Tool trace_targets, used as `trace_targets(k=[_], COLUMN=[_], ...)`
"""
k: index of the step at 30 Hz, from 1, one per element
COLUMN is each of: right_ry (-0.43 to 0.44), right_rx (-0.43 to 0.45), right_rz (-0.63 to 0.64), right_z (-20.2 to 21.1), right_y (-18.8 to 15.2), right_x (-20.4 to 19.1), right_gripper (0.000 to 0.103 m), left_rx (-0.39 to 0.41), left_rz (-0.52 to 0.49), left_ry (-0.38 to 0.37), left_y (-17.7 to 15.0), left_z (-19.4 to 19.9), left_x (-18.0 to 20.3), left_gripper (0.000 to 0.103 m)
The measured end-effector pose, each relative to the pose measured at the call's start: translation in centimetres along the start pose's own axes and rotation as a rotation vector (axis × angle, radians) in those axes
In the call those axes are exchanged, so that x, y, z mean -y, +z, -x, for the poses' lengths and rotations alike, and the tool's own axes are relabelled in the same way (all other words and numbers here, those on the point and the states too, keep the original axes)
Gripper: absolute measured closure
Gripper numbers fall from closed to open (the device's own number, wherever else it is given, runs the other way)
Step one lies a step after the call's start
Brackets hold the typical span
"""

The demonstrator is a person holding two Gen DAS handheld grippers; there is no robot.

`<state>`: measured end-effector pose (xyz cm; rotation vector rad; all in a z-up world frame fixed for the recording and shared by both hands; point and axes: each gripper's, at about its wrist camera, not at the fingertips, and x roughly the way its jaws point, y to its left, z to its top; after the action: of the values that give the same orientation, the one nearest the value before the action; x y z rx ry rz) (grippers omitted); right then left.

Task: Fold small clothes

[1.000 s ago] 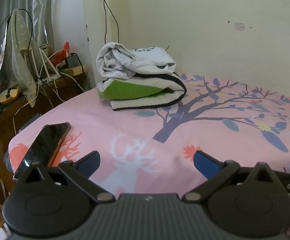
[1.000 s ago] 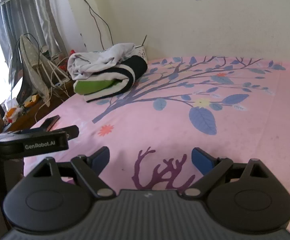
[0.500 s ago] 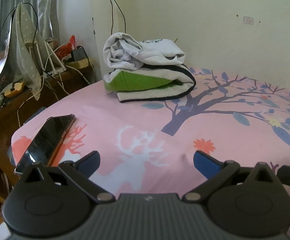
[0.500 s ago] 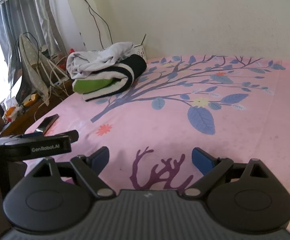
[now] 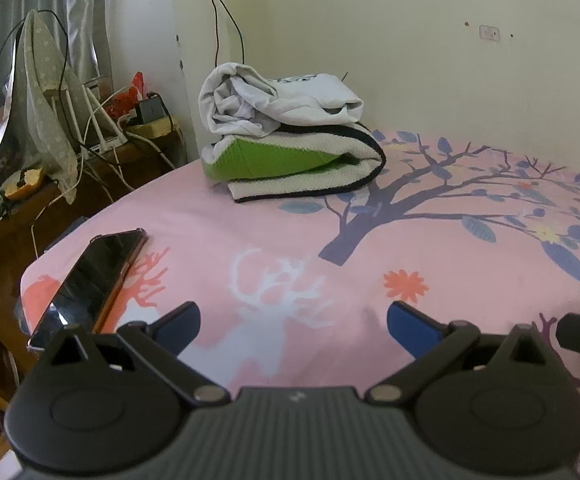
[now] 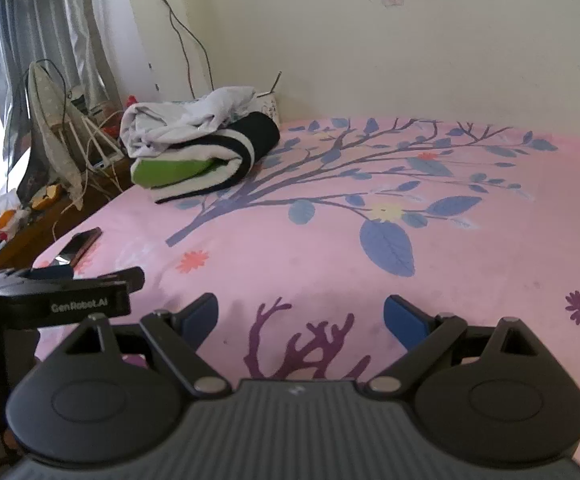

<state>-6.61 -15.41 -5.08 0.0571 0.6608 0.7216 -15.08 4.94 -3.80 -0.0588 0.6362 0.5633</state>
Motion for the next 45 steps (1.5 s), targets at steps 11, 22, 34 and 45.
trace_targets(k=[11,22,34,45], right_ry=[-0.043,-0.063,-0.084,-0.088], right_rx=[-0.004,-0.013,-0.009,-0.013], right_rz=[0.005,0.03,0.037,0.043], right_z=[-0.05,-0.14,-0.07,-0.15], right_y=[0.1,0.18,0.29,0.34], right_x=[0.21,0.2,0.3,0.33], right_gripper=[0.014,0.014,0.014,0.014], left_rx=[0.003,0.011,-0.001,-0.01], left_rz=[0.009,-0.002,0.011,0.009], left_ry=[0.042,0.059,0.07,0.072], left_y=[0.05,0.01,-0.09,-0.34], left_z=[0.12,0.49,0.33,0.14], left_x=[-0.54,-0.21,-0.35,-0.35], left_gripper=[0.0,0.0,0.0,0.0])
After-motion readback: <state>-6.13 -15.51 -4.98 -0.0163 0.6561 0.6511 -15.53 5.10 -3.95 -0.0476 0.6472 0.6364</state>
